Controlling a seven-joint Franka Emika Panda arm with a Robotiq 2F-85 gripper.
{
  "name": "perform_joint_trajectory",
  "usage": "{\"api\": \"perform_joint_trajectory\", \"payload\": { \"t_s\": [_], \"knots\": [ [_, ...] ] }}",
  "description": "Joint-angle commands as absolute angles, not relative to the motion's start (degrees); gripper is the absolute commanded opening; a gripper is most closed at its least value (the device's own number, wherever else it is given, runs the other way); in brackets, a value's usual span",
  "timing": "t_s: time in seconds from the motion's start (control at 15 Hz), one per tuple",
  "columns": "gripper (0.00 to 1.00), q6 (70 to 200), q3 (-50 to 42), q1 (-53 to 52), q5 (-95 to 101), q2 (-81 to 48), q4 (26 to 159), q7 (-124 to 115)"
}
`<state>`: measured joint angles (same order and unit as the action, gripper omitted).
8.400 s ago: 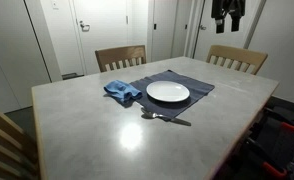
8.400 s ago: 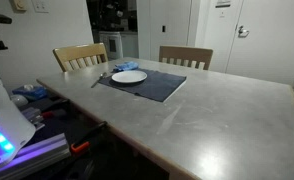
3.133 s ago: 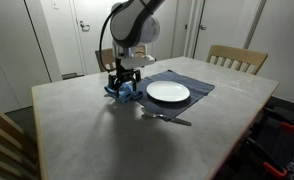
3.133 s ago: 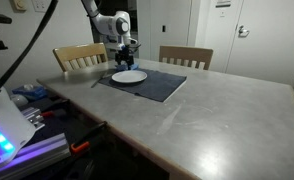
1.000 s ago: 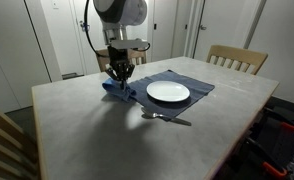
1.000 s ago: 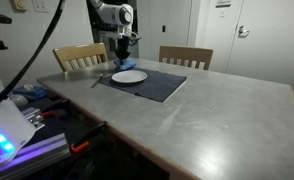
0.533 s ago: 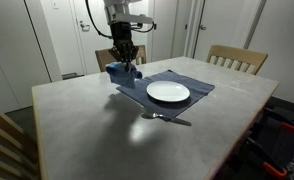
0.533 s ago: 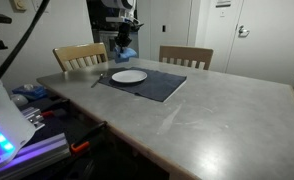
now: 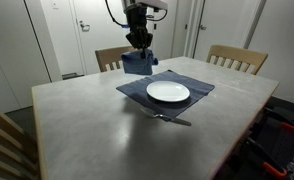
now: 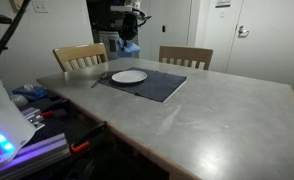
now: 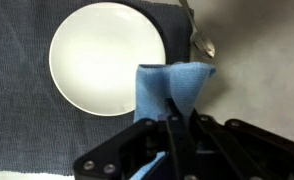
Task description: Pick up the towel and clean the plate
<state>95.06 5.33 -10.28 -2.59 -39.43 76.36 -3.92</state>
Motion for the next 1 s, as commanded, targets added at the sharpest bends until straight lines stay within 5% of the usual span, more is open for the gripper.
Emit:
{"api": "perform_joint_trajectory", "payload": {
  "t_s": [0.0, 0.4, 0.93],
  "knots": [
    [0.02, 108.6, 6.2, -6.4, -4.7, -31.6, 89.9, 3.0],
    [0.02, 121.8, 8.1, -0.1, -13.1, -23.8, 105.0, 17.6],
    [0.02, 122.9, 8.8, -0.5, -18.0, -29.3, 107.0, 18.6]
  ]
}}
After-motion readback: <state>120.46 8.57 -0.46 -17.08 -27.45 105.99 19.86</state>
